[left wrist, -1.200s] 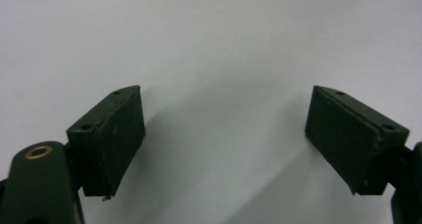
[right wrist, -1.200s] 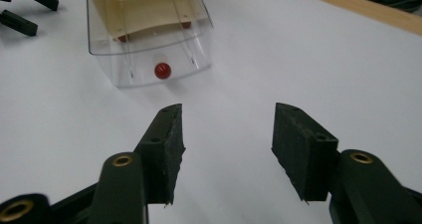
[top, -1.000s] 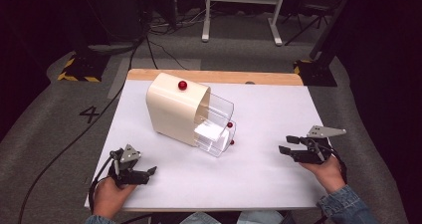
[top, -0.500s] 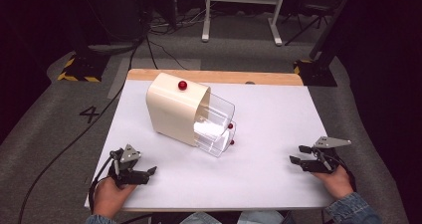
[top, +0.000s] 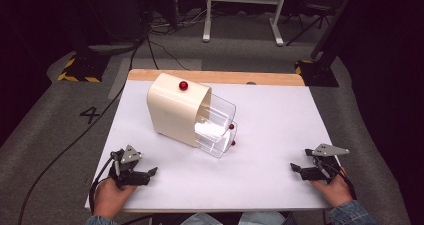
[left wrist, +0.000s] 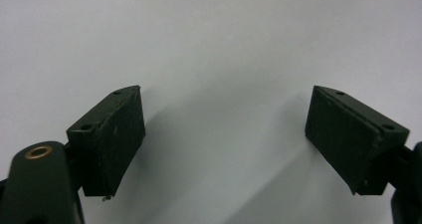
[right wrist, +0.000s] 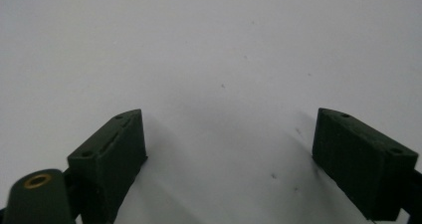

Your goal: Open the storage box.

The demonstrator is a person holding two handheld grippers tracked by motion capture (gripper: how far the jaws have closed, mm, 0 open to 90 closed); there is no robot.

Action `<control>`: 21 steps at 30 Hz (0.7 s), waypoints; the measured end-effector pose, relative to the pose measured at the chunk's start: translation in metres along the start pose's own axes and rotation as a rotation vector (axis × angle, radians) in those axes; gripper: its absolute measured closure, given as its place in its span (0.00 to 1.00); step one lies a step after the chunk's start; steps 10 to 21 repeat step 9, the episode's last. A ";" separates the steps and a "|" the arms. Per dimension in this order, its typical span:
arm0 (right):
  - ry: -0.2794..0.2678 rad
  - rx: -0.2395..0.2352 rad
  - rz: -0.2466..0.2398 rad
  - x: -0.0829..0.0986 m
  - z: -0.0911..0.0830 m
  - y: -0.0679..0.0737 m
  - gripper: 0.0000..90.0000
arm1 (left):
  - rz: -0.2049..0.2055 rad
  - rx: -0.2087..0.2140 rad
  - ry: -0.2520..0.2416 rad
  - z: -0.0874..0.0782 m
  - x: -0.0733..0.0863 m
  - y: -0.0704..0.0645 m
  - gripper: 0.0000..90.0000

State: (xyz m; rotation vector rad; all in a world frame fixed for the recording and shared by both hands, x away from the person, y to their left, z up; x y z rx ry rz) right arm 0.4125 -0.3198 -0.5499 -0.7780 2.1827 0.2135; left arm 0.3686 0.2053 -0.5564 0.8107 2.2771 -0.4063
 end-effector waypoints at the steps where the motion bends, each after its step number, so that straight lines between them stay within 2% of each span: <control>1: 0.001 -0.002 0.003 0.000 0.000 0.000 0.15 | 0.000 -0.001 -0.001 0.000 0.000 0.000 0.18; 3: 0.013 -0.020 0.025 0.001 0.001 -0.001 0.15 | 0.000 -0.001 0.000 0.000 0.000 0.000 0.18; 21: 0.016 -0.012 0.023 0.001 0.001 -0.002 0.13 | 0.000 0.000 0.000 0.000 0.000 0.000 0.18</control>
Point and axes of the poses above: each handheld gripper's, and its own axes: z roughly forward along the jaws, x roughly out of its underside, y roughly to its left, the point moved 10 cm from there along z, roughly forward along the jaws, and after that the axes turned 4 degrees about x, right-handed, at the moved point
